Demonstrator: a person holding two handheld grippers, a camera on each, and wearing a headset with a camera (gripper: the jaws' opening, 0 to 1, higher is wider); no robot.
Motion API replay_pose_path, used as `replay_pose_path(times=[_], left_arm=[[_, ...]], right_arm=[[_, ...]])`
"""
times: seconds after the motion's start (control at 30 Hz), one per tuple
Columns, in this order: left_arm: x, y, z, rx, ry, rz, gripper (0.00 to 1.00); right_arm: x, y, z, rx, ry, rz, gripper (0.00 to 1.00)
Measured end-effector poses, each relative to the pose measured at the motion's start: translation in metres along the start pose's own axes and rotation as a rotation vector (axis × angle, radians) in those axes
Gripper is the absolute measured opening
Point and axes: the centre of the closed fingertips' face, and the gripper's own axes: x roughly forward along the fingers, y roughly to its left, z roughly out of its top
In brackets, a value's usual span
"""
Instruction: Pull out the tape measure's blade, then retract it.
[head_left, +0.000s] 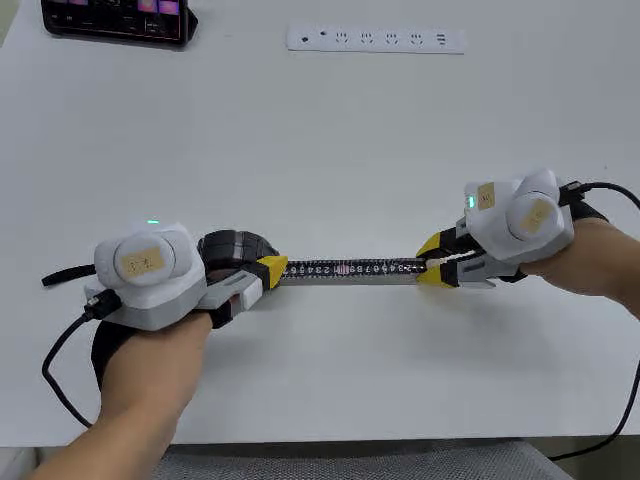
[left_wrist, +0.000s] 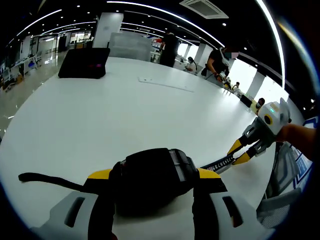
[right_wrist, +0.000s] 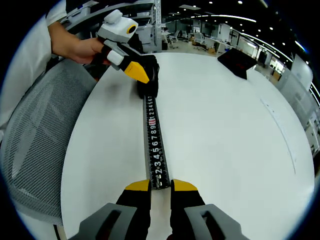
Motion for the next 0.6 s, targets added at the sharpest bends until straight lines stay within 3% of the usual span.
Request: replay_pose_path(times=[0.6], left_arm=[[0.0, 0.001, 0.0, -0.005, -0.002, -0.007, 0.59]], right_arm=[[0.017, 0.002, 0.024, -0.012, -0.032, 0.021, 0.11]])
